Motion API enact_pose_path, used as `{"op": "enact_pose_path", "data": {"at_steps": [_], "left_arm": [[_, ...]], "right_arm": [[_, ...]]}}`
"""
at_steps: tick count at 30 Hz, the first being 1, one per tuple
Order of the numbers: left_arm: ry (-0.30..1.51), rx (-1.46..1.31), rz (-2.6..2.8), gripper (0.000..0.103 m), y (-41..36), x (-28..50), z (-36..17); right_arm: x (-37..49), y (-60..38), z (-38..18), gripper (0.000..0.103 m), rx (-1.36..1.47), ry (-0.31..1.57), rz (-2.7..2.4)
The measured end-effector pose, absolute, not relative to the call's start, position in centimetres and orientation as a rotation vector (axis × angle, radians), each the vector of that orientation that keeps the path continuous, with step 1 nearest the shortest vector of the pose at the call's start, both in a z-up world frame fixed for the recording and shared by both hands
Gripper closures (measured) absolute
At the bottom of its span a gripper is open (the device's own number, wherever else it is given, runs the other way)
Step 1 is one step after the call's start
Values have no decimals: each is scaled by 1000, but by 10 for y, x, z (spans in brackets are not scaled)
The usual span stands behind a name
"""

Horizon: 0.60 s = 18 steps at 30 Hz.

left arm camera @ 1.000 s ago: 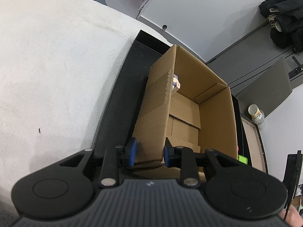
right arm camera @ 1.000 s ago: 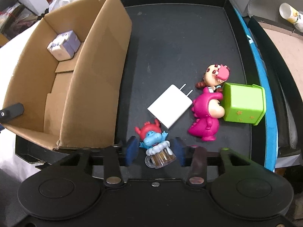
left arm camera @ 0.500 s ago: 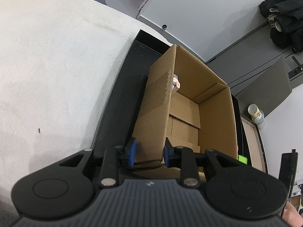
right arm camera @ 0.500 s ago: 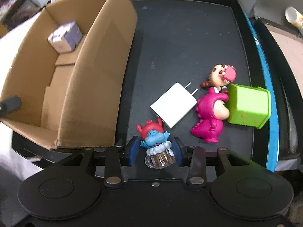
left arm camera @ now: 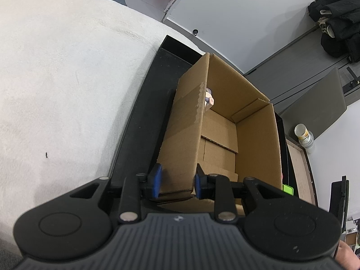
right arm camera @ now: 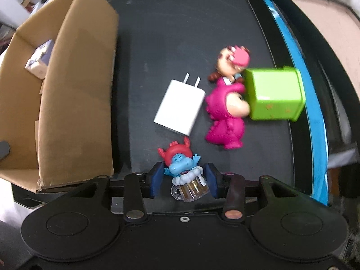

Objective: Organize rigid objects
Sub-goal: 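Close the right gripper on the blue-and-red figurine with mug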

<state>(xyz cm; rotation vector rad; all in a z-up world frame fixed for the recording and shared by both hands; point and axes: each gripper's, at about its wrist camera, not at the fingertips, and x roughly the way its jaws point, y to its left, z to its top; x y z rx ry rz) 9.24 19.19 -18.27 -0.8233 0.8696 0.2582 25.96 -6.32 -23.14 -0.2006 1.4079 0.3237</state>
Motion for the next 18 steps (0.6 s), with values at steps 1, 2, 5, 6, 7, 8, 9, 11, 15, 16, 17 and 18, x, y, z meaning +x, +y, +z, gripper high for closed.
{"op": "enact_pose_path", "data": {"at_steps": [1,2,5,6,7,8,9,11,15,16,17,18], "left_arm": [[869,-823,258,76,192,92,-183],[870,-823,258,76,192,92,-183],[870,-823,260,76,192,92,-183],[869,-825,257,76,192,93,-183],[870,-827,257,76,191,93,-183],[870,-823,259,76,192,92,-182],[870,-822,259,76,191,93,-182],[870,-825,258,76,192,92,-183],[870,-827,256,76,192,93,-183],[870,-827,256,76,192,93,-183],[870,-827,257,76,193,93,-183],[870,-828,257,76,193,93,-183]], "right_arm": [[258,-64,-230,58,-200,1403,331],[257,-63,-228,55,-207,1391,340],[252,-56,-222,30,-306,1320,378],[251,-53,-222,30,-342,1307,390],[252,-52,-223,30,-349,1311,399],[253,-52,-225,30,-347,1316,405],[254,-51,-226,30,-353,1317,407],[256,-50,-228,33,-388,1314,410],[259,-48,-233,40,-421,1346,455],[260,-48,-234,40,-425,1353,471],[260,-46,-236,40,-425,1360,489],[262,-45,-237,43,-430,1362,498]]}}
